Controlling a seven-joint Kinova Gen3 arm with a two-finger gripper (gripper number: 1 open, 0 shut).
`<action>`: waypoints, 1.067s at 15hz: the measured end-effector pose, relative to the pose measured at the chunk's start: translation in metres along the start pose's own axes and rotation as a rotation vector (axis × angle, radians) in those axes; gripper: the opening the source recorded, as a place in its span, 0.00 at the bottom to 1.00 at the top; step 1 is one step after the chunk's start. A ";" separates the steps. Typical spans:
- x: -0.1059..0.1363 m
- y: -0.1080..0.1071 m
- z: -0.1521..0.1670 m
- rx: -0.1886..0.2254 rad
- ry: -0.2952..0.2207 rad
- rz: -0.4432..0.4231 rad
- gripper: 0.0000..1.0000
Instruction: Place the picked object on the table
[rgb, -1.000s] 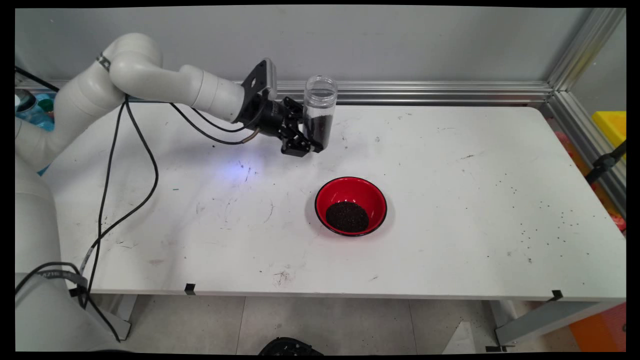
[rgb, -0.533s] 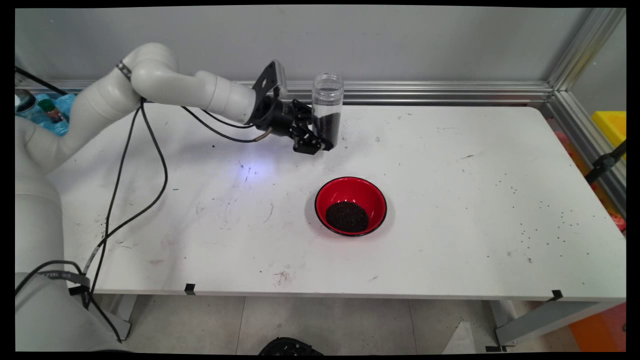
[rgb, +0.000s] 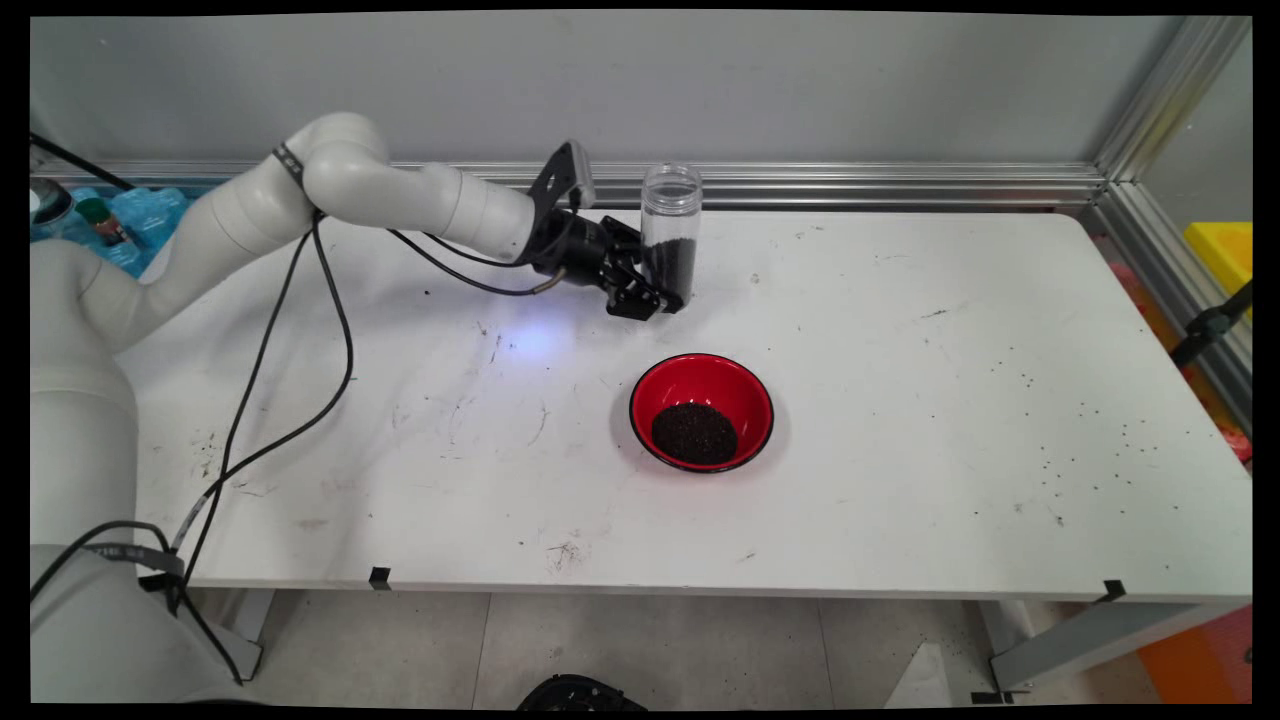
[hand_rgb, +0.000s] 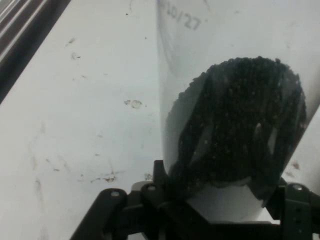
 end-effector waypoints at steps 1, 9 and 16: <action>-0.002 0.000 0.004 0.000 0.002 -0.003 0.00; -0.015 0.000 0.026 -0.001 0.007 -0.023 0.00; -0.024 0.000 0.035 -0.005 0.006 -0.031 0.00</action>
